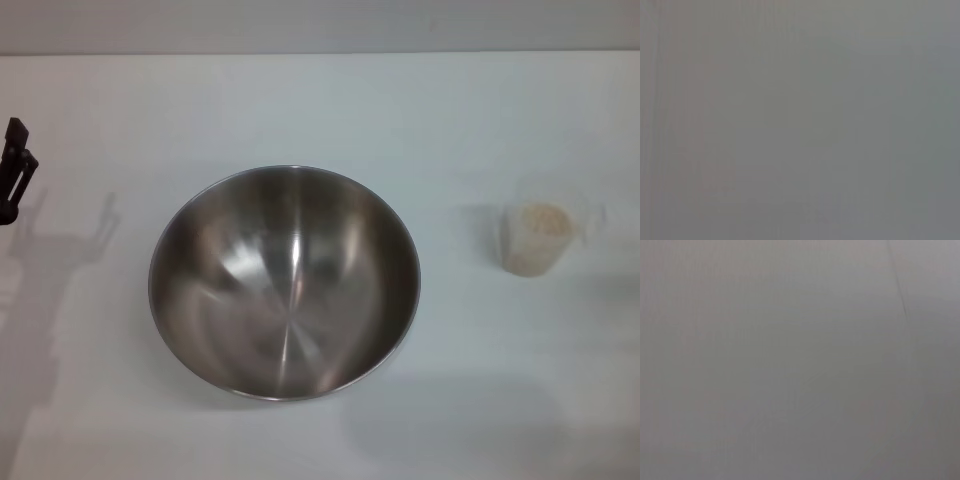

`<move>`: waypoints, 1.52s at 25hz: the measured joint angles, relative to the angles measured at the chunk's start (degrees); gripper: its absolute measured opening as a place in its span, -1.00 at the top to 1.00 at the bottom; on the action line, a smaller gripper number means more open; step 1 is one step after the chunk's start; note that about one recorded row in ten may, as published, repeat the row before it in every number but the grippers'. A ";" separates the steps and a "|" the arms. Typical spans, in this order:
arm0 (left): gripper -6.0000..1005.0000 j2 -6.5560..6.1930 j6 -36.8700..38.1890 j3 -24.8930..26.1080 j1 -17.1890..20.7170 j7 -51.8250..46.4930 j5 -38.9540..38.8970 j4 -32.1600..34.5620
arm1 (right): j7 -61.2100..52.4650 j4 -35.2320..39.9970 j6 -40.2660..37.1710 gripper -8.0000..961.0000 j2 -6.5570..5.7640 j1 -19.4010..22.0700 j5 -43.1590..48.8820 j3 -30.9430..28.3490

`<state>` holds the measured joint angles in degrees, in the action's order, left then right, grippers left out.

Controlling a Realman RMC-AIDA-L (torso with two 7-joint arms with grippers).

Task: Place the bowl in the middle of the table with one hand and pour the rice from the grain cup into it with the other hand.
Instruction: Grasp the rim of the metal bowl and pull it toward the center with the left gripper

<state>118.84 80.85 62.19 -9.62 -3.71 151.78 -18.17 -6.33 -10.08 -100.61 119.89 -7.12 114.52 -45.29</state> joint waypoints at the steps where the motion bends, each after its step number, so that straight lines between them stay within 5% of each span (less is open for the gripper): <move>1: -0.71 -0.04 -0.09 0.02 -0.23 -0.01 0.00 -0.39 | 0.00 0.00 0.00 -0.75 0.00 0.00 0.00 0.00; 12: -0.69 -0.61 -3.75 1.03 -0.26 0.27 0.41 -5.73 | 0.00 -0.21 -0.04 -0.75 -0.02 -0.24 0.00 0.02; 17: -0.68 -3.98 -25.04 1.87 4.81 7.02 1.73 -26.57 | 0.00 -0.28 -0.10 -0.75 -0.07 -0.62 0.00 0.02; 20: -0.68 -5.24 -43.25 5.42 8.87 11.04 5.68 -42.49 | 0.00 -0.30 -0.12 -0.75 -0.09 -0.94 0.00 0.02; 21: -0.67 -5.24 -43.25 5.42 8.87 11.04 5.68 -42.49 | 0.00 -0.30 -0.12 -0.75 -0.09 -0.94 0.00 0.02; 22: -0.67 -5.73 -56.41 8.19 10.91 10.40 8.38 -53.01 | 0.00 -0.30 -0.13 -0.75 -0.09 -0.99 0.00 0.02; 25: -0.67 -6.58 -75.97 11.58 11.96 9.58 9.04 -66.35 | 0.00 -0.30 -0.04 -0.75 -0.09 -1.11 0.00 0.02; 26: -0.67 -6.58 -75.97 11.58 11.96 9.58 9.04 -66.35 | 0.00 -0.30 -0.04 -0.75 -0.09 -1.11 0.00 0.02; 30: -0.66 -6.80 -96.95 16.63 10.19 10.28 5.37 -77.06 | 0.00 -0.29 0.31 -0.75 -0.09 -1.29 0.00 0.02; 33: -0.65 -6.86 -101.97 18.62 9.56 12.90 1.43 -79.39 | 0.00 -0.29 0.39 -0.75 -0.10 -1.36 0.00 0.02; 38: -0.64 -5.25 -118.15 29.25 7.25 29.82 -18.38 -81.89 | 0.00 -0.14 0.46 -0.75 -0.16 -1.63 0.00 0.02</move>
<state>113.59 -37.30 91.44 -2.37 26.11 133.41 -100.06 -6.33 -10.22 -100.14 119.72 -8.75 114.52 -45.26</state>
